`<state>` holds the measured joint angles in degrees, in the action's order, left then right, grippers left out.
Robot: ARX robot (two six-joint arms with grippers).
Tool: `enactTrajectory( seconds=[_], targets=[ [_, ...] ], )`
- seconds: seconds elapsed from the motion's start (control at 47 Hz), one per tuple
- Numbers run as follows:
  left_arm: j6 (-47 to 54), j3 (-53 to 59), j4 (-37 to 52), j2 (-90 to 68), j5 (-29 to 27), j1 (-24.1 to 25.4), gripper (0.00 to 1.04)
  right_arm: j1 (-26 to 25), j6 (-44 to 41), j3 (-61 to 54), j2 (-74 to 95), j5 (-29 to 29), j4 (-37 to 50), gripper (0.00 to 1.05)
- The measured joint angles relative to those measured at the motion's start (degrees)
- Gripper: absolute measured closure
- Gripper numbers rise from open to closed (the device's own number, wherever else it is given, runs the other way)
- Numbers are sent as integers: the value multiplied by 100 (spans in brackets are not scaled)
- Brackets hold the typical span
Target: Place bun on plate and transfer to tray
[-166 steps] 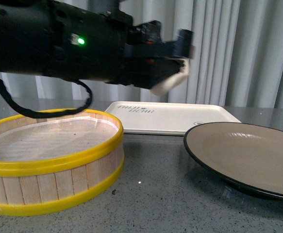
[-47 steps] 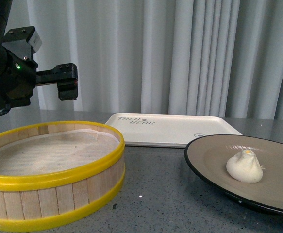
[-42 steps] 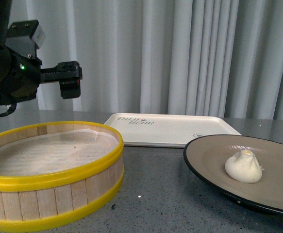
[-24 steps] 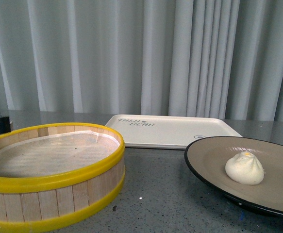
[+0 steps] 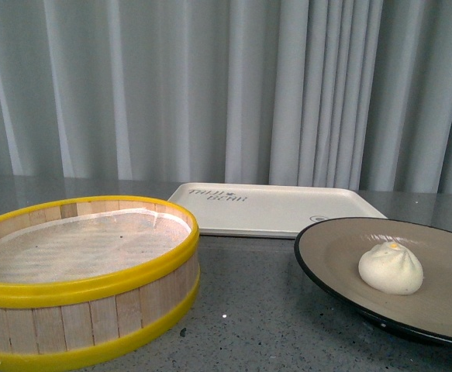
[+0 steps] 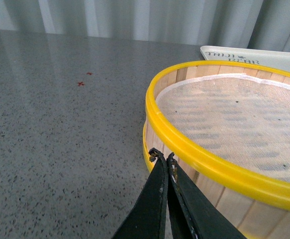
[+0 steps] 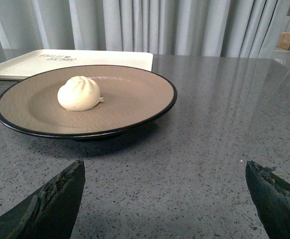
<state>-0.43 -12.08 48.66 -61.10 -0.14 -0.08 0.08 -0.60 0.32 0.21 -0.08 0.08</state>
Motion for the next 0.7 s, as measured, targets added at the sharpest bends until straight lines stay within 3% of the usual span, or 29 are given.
enactTrajectory(
  seconds=[0.702],
  targets=[
    [0,1054,-1279,2437,11,0,101,0,0,0,0,0,0,8]
  ],
)
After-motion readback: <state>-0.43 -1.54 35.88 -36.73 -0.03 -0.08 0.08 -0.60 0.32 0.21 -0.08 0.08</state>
